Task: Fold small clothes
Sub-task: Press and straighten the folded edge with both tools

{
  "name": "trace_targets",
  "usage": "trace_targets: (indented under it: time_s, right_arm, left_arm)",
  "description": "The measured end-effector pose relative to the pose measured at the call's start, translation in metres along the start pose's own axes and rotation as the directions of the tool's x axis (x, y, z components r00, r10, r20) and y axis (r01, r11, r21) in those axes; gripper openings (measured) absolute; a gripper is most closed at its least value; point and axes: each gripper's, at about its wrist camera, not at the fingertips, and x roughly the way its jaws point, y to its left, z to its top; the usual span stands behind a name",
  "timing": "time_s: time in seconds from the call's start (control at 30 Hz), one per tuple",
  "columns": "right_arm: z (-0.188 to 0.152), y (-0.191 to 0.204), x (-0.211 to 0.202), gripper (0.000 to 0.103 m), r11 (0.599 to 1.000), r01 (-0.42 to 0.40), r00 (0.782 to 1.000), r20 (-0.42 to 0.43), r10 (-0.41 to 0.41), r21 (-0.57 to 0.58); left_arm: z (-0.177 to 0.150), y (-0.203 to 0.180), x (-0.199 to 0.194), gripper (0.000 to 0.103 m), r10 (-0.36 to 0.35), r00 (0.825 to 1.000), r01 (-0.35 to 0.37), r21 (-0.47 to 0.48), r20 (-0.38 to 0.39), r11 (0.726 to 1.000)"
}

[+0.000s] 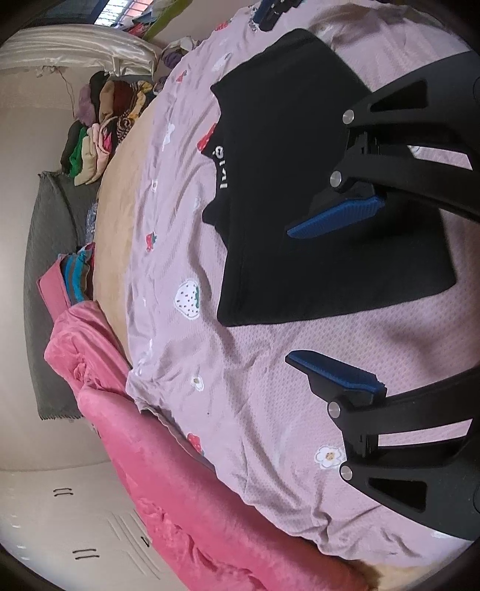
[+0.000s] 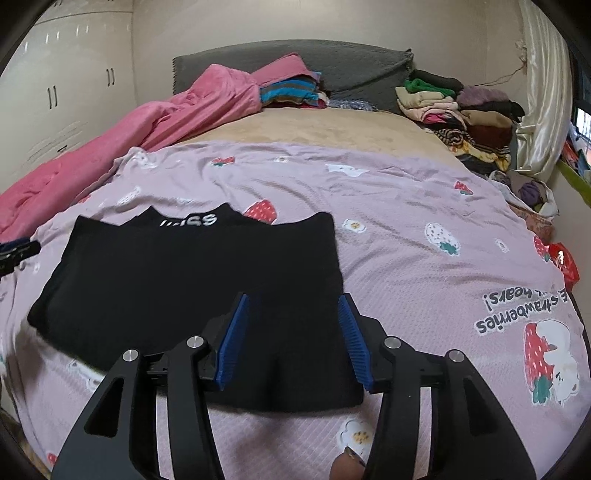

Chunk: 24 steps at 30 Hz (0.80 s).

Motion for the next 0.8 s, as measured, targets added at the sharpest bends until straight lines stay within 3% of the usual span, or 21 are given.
trace_targets:
  time_s: [0.23,0.4,0.67,0.8]
  right_arm:
    - [-0.005,0.003,-0.005,0.054,1.000,-0.010,1.000,-0.011,0.010,0.000]
    - [-0.013,0.008,0.009,0.055,0.999,-0.036,0.997,-0.074,0.034,-0.020]
    - [-0.033,0.014,0.039,0.056,0.999,-0.037,0.982,-0.185,0.032,-0.026]
    - [-0.042,0.010,0.045,0.060,0.999,-0.036,0.977,-0.209,0.035,0.000]
  left_arm:
    - [-0.019,-0.011,-0.006,0.055,-0.058,0.998,0.058,-0.020,-0.033,0.998]
    - [-0.037,-0.017,-0.005,0.055,-0.104,0.992,0.102,-0.039,-0.066,0.994]
    - [-0.065,-0.026,0.018,0.055,-0.095,0.976,0.088,-0.044,-0.195,0.995]
    - [-0.071,-0.024,0.023,0.055,-0.096,0.972,0.087,-0.051,-0.213,0.995]
